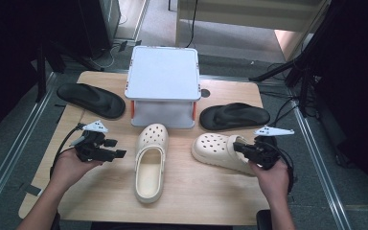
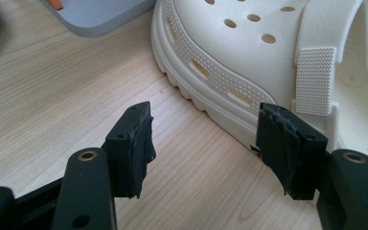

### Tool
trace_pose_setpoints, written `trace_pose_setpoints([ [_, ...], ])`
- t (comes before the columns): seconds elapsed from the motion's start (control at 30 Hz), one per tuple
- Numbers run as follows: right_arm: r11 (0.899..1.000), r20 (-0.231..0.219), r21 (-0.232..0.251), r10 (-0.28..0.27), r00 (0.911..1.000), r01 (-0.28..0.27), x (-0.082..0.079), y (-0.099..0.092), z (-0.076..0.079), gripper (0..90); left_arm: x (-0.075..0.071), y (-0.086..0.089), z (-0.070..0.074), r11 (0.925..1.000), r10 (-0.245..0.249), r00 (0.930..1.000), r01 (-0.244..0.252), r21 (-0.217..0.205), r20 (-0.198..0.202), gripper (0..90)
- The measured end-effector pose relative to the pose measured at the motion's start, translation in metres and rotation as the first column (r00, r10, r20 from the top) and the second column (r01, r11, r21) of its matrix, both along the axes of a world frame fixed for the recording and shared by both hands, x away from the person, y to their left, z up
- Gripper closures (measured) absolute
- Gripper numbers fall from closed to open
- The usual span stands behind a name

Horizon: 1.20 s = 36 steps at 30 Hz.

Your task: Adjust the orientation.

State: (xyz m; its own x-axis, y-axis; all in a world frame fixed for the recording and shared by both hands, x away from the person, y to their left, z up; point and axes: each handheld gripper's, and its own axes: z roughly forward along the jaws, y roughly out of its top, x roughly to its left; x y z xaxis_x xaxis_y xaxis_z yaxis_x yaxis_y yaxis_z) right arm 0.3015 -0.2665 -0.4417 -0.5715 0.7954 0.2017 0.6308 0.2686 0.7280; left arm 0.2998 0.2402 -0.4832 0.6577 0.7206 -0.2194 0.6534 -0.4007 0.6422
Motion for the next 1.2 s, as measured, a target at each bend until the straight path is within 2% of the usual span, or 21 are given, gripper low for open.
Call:
trace_pose_setpoints([
  [0.17, 0.999, -0.036, -0.027, -0.044, 0.9984, 0.043, 0.000, -0.016, -0.011, 90.0, 0.004, -0.001, 0.000, 1.0000, -0.005, 1.0000, 0.005, -0.002, 0.000, 38.3],
  [0.33, 0.996, -0.069, -0.081, -0.052, 0.9962, 0.046, 0.003, -0.016, -0.024, 90.0, 0.007, -0.001, 0.000, 1.0000, -0.005, 1.0000, 0.005, -0.001, 0.000, 38.3],
  [0.43, 0.991, -0.086, -0.125, -0.048, 0.9952, 0.037, 0.006, -0.011, -0.030, 90.0, 0.009, -0.002, -0.001, 0.9999, -0.011, 0.9999, 0.011, 0.006, -0.003, 38.3],
  [0.63, 0.990, -0.105, -0.142, -0.019, 0.9943, 0.004, 0.001, -0.003, -0.029, 90.0, 0.009, -0.002, -0.001, 0.9999, -0.011, 0.9999, 0.011, 0.006, -0.006, 38.3],
  [0.83, 0.982, -0.091, -0.182, 0.036, 0.9952, -0.052, -0.009, 0.019, -0.027, 90.0, 0.009, -0.003, 0.000, 0.9999, -0.013, 0.9999, 0.013, 0.008, -0.002, 38.3],
  [1.2, 0.988, -0.133, -0.134, 0.062, 0.9891, -0.080, -0.013, 0.036, -0.026, 90.0, 0.009, -0.004, -0.001, 0.9997, -0.019, 0.9998, 0.019, 0.014, -0.003, 38.3],
])
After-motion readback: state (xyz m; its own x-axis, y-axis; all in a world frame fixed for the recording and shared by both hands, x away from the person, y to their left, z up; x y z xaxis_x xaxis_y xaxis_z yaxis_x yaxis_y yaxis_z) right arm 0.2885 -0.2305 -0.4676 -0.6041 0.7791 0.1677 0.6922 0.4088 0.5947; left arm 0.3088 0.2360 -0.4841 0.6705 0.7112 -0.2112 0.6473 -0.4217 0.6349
